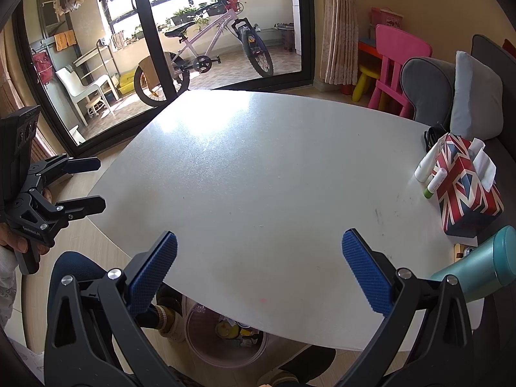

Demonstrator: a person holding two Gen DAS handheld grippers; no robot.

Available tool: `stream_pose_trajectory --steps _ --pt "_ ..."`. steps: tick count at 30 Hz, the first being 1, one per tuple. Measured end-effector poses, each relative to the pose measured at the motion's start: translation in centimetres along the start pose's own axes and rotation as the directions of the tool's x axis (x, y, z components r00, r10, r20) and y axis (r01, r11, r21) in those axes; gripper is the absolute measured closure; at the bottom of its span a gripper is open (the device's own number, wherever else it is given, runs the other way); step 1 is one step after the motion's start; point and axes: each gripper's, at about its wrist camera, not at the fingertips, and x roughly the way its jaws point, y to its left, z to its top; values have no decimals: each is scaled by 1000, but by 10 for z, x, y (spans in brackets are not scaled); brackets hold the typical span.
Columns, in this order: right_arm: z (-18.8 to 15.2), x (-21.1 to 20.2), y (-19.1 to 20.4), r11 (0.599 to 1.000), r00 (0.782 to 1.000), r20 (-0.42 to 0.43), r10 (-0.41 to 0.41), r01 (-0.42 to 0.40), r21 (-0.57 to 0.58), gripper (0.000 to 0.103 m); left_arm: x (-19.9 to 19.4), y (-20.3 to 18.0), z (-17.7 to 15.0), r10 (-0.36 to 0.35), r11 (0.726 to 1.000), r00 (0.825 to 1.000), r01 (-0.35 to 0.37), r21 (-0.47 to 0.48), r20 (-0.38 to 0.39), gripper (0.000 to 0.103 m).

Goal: Collect trash

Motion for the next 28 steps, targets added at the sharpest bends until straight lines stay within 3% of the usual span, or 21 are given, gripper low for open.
stream_pose_trajectory --steps 28 --pt "-2 2 -2 1000 1000 -2 0 0 0 3 0 1 0 0 1000 1000 0 12 -1 6"
